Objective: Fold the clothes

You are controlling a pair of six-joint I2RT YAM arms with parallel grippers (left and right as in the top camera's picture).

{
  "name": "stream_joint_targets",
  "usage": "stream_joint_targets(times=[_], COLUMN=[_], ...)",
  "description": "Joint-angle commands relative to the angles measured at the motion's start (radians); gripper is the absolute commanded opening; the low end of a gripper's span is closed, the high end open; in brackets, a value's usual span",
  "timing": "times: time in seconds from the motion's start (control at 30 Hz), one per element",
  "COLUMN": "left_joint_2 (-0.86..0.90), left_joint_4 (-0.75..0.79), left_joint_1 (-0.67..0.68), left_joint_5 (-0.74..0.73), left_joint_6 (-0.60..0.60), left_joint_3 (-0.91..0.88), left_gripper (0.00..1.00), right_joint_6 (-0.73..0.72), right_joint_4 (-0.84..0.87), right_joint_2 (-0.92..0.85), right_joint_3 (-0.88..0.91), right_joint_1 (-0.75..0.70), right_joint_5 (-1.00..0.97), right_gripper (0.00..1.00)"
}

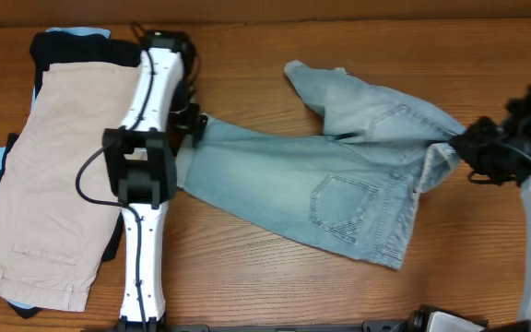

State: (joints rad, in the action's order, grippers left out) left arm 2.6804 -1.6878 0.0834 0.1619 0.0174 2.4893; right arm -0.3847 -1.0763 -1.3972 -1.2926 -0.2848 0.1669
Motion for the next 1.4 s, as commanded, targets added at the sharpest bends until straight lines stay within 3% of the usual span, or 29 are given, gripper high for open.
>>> stream_joint_targets(times=[0.0,0.3,0.4,0.5,0.77,0.93,1.13,1.17,1.27,1.37], left_joint_2=[0.031,0.031,0.024,0.013,-0.049,-0.092,-0.103,-0.102,-0.102,-0.100], left_joint_4=[-0.003,0.047,0.091,0.130,0.176,0.198,0.308,0.334,0.431,0.551], left_joint_1=[0.009,0.111,0.149,0.172,0.181,0.181,0.208,0.217,0.252,0.294], left_joint_5=[0.051,0.051,0.046,0.006,-0.095,-0.137,-0.295,-0.323,-0.391,-0.416], left_joint_6=[0.006,0.058,0.057,0.052,0.046,0.074,0.181,0.200,0.258,0.291], left_joint_3=[-0.013,-0.013,-0.011,0.003,0.123,0.188,0.192,0.192,0.190,0.178], left_gripper=[1.00,1.00,1.00,1.00,1.00,1.00,1.00,1.00,1.00,1.00], right_joint_6=[-0.024,-0.031,0.039,0.110,0.122,0.031,-0.071,-0.074,-0.052,-0.004], right_joint_4=[0.006,0.043,0.054,0.055,0.055,0.057,0.108,0.117,0.140,0.149], right_joint_2=[-0.072,-0.169,-0.169,-0.168,-0.168,-0.169,-0.169,-0.169,-0.169,-0.169], right_joint_3=[-0.003,-0.003,-0.005,-0.005,-0.005,-0.005,-0.005,-0.005,-0.005,-0.005], right_joint_1=[0.055,-0.037,-0.085,-0.085,-0.051,-0.073,-0.171,-0.185,-0.217,-0.220], right_joint_5=[-0.032,-0.076,-0.033,0.022,0.013,-0.071,-0.095,-0.084,0.009,0.071], right_gripper=[0.07,0.07,0.06,0.06,0.06,0.13,0.13,0.16,0.47,0.71])
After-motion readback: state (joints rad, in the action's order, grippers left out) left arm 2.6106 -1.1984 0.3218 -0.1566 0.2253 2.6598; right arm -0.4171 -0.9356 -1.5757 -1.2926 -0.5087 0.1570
